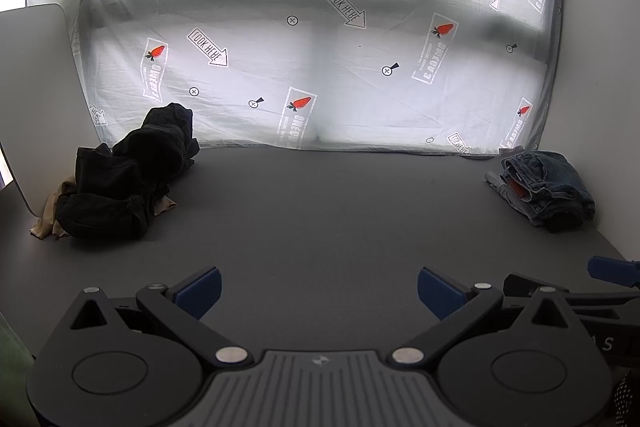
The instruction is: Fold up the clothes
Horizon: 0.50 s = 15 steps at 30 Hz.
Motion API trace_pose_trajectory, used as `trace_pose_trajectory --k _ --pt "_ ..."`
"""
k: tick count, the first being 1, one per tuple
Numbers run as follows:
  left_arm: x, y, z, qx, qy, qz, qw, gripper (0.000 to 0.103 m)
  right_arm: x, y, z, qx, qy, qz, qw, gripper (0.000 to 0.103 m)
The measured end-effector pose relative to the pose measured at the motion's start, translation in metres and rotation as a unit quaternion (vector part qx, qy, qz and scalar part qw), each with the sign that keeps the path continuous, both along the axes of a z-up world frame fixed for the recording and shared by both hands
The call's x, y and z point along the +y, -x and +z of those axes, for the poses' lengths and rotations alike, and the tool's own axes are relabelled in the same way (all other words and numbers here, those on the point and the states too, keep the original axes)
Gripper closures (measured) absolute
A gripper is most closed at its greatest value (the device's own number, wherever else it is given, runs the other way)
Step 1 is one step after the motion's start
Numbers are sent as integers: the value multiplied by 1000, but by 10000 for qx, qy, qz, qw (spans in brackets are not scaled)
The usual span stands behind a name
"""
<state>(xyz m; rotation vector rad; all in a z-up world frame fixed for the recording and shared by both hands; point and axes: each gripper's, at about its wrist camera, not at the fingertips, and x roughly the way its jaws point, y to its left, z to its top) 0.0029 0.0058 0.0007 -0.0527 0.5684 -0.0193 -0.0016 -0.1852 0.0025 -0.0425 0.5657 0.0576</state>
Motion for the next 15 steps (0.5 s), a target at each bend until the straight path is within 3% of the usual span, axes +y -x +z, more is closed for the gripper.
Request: trace_pose_trajectory --k 15 --pt "-2 -10 -9 183 23 -161 9997 0 -3 -9 -3 146 -115 -124 9997 1"
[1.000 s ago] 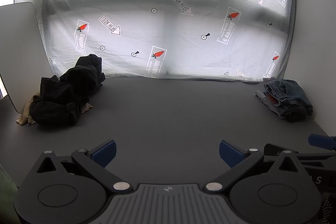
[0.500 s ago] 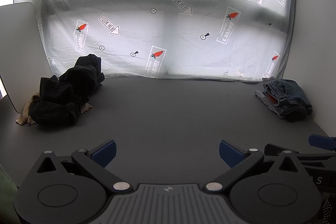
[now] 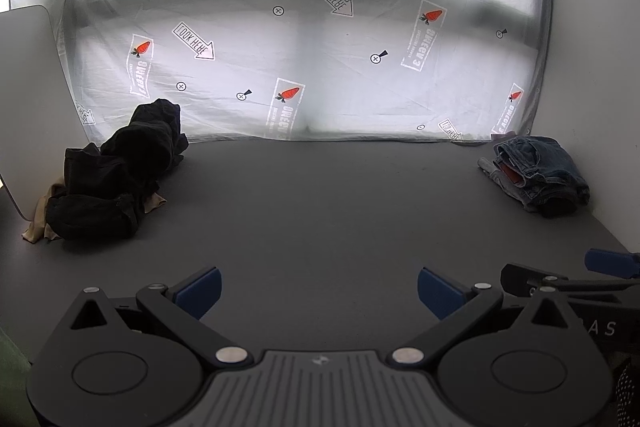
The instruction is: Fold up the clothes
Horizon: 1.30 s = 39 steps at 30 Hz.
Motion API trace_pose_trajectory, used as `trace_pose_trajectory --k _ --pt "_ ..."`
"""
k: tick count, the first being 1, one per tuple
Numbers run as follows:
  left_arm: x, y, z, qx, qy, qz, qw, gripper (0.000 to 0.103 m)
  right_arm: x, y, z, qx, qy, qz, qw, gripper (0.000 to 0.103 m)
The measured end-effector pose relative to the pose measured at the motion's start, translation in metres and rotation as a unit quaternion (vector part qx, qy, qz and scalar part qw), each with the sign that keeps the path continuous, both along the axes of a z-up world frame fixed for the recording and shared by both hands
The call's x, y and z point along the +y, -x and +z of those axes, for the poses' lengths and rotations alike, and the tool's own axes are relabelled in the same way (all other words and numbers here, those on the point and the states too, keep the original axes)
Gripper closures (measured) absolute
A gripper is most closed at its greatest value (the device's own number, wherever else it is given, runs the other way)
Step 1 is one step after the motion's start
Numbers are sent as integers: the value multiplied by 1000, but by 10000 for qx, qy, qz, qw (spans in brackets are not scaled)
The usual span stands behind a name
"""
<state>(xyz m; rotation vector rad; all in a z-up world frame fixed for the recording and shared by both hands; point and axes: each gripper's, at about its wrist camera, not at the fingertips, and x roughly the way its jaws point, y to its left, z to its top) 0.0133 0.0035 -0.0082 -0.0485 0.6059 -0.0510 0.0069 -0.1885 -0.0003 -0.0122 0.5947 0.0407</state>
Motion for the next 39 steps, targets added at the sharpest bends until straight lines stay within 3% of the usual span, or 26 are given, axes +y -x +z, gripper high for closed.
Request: trace_pose_trajectory --k 7,11,16,21,25,32,39 --pt "1 -21 -9 205 358 121 9991 0 -6 -15 -5 32 102 23 9999 1" --pt "1 -42 -9 212 679 287 9971 0 -18 -43 -14 99 35 51 9999 1" --pt "4 -87 5 -10 1322 673 9889 0 -17 -99 -29 133 342 546 9978 1" --pt "7 -127 31 -335 1264 1389 9816 0 8 -183 -30 286 638 1404 9876 1" --pt "33 -142 28 -373 1378 2194 9651 0 44 -240 -31 -115 1344 2187 9664 1" --pt "84 -163 17 -395 1582 3552 9204 0 135 -321 -51 -1212 2610 3497 8916 2" --pt "164 -161 -7 -354 1774 4408 8792 0 252 -362 -85 -1921 3073 4067 8386 11"
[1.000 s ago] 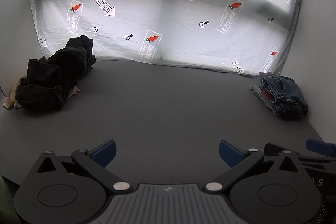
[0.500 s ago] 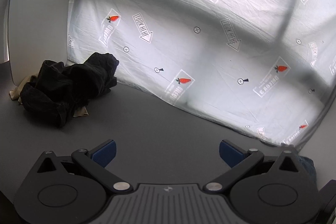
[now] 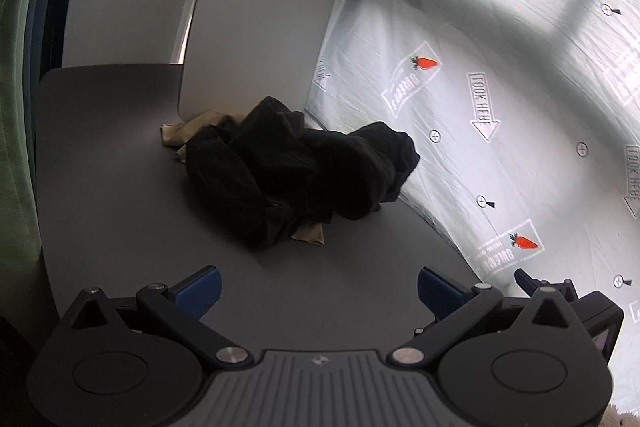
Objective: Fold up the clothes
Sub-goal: 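Grasp the crumpled black trousers with both grippers and lift them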
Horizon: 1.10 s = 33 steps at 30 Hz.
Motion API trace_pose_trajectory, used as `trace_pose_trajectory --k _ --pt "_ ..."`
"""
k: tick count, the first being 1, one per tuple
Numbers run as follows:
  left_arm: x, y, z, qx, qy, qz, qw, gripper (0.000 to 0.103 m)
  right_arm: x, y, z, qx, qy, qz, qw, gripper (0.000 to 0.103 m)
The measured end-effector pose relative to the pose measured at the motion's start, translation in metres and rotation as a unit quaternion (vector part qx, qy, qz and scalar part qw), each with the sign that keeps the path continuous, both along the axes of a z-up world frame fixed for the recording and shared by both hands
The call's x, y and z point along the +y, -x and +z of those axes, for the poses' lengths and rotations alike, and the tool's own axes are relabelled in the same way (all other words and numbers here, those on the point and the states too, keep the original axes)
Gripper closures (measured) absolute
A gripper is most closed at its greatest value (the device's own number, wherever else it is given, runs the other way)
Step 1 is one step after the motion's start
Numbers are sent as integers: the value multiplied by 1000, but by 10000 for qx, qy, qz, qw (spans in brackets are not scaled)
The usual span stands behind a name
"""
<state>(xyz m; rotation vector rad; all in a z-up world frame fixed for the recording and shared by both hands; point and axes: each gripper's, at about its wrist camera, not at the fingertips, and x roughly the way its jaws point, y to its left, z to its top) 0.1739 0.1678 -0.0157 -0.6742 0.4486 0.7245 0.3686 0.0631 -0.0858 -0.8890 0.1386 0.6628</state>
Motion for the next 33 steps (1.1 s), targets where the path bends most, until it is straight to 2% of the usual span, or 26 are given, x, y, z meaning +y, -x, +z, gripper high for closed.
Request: trace_pose_trajectory --k 3,7,12,14,16,17,20,21,23,24,27,31,33 --pt "35 -8 -10 -6 68 179 9998 0 50 -13 -11 -233 58 205 9995 16" --pt "80 -25 -28 115 202 398 9989 0 109 -33 -27 -228 143 478 9985 21" --pt "115 -44 -53 366 181 663 9970 0 164 -55 -65 -563 514 975 9923 23" --pt "120 -48 -61 471 221 702 9962 0 185 -64 -85 -705 761 1227 9870 22" --pt "124 -54 -68 529 354 670 9957 0 200 -70 -103 -970 1013 1344 9810 14" --pt "125 -57 -71 561 425 639 9955 0 207 -73 -112 -1113 1140 1398 9773 14" --pt "122 -69 -74 673 442 519 9954 0 215 -80 -140 -1875 1593 1477 9579 16" --pt "119 -71 -73 713 402 489 9954 0 211 -81 -142 -1948 1591 1494 9562 23" --pt "113 -76 -69 770 311 416 9957 0 203 -82 -145 -2095 1588 1527 9527 43" --pt "110 -78 -67 792 261 383 9958 0 200 -82 -147 -2161 1581 1543 9510 66" --pt "100 -78 -58 815 146 343 9960 0 178 -81 -131 -2024 1223 1530 9595 85" --pt "89 -76 -45 843 -19 336 9959 0 149 -76 -103 -2058 698 1357 9666 91" --pt "82 -71 -36 858 -176 330 9956 0 116 -75 -72 -2053 306 926 9738 91"
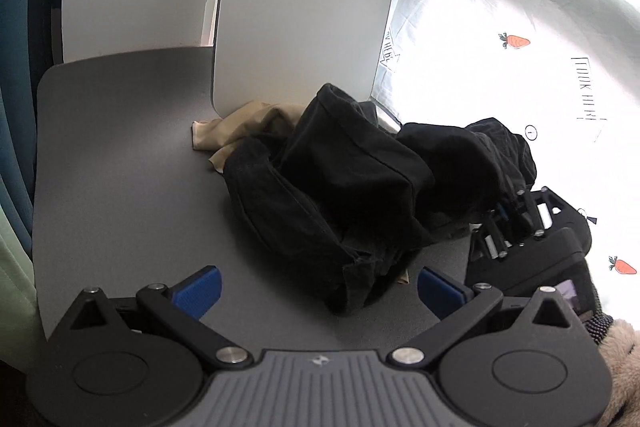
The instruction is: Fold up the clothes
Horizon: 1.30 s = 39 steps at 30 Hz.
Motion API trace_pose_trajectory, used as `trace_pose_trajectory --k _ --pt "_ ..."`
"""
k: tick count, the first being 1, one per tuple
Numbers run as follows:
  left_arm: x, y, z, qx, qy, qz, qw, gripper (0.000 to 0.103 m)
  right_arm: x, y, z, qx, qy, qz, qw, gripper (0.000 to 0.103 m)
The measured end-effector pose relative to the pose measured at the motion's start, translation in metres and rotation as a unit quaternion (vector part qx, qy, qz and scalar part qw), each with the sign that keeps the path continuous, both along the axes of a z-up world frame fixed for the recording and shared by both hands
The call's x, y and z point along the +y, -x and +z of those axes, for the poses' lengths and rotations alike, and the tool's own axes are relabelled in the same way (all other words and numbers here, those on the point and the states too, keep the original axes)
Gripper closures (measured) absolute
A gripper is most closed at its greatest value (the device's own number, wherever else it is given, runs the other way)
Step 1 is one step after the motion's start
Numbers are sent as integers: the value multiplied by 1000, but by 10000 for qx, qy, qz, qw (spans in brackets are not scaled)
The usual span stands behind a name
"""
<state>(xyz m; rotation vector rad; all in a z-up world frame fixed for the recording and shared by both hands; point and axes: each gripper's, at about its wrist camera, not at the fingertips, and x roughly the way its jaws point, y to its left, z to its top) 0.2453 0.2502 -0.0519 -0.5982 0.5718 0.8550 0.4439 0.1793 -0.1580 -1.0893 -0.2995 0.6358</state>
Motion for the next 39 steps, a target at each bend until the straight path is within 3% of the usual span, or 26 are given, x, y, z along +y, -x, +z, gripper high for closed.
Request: trace_pose_trajectory --k 3,7,10,13,15,16,18,20,22,25,29,33,34,39 --pt "-18 7 17 -13 -262 -82 9996 0 -49 1 45 64 -707 -520 9961 91" --pt "-45 15 34 -136 -390 -314 9987 0 -122 4 102 85 -1567 -1254 9796 91" --pt "-67 15 36 -157 -356 -640 9972 0 -211 8 139 -43 -1996 -2187 9551 91" --pt "-89 12 29 -76 -277 -1039 9942 0 -312 12 156 311 -2131 -3345 9174 88" --pt "-101 6 15 4 54 -1363 9907 0 -363 9 135 918 -1750 -3964 8966 86" --pt "-106 3 8 44 231 -1521 9881 0 -388 8 124 1221 -1548 -4264 8828 79" --pt "-119 -7 -9 239 697 -1868 9796 0 -427 6 77 1911 -990 -4999 8390 74" --pt "-133 -18 -18 367 926 -2257 9691 0 -446 41 40 2143 -766 -5269 8189 74" --pt "-149 -30 -21 451 975 -2728 9561 0 -464 75 3 2370 -553 -5521 7975 63" --pt "-171 -52 -24 548 1029 -3245 9387 0 -466 110 1 2615 -963 -5440 7914 49" --pt "-193 -86 -36 704 1296 -3720 9165 1 -458 108 16 3087 -1808 -5403 7616 47" --pt "-216 -116 -41 800 1237 -4150 8978 2 -470 84 27 2950 -2148 -5527 7493 34" --pt "-223 -124 -40 813 1150 -4254 8940 2 -479 73 21 2887 -2131 -5697 7394 33" --pt "-232 -156 -34 915 720 -4366 8921 2 -517 12 -19 3018 -1853 -6333 6882 34"
